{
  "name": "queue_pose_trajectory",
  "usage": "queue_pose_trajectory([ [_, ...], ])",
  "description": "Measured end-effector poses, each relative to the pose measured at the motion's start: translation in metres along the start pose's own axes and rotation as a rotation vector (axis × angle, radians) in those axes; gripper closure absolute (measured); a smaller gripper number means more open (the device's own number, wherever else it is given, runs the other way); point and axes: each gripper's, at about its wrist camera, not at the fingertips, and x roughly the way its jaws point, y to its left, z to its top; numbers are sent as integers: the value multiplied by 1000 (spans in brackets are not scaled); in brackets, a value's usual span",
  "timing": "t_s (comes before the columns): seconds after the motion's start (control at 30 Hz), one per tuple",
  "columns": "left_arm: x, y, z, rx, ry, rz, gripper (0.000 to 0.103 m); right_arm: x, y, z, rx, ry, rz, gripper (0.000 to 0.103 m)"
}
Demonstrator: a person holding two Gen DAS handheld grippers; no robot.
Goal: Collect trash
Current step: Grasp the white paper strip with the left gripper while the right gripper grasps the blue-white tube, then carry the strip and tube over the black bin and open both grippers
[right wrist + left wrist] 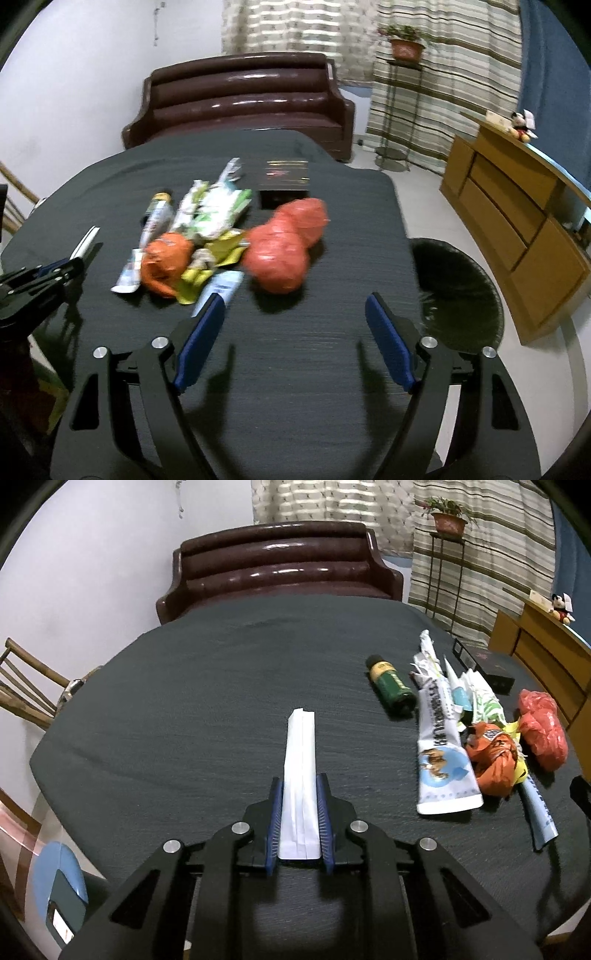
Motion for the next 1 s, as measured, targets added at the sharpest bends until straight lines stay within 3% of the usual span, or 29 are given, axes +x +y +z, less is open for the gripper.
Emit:
queue_pose_trajectory([
  [0.4,-4,18,-3,-20,-34,13,84,14,39,-5,-55,61,33,50],
  [0.6,-1,20,-4,-30,-32,-15,84,21,40,-9,-44,96,44,69],
  [0.67,-1,20,-5,-32,-31,-24,84,23,39,-10,-36,112,59,81],
  [0.73,-1,18,-5,-30,-31,-29,84,24,36,-13,-26,123,73,88],
  [1.0,-11,10,-7,-18,-45,-47,84,10,37,-14,-33,83,87,89],
])
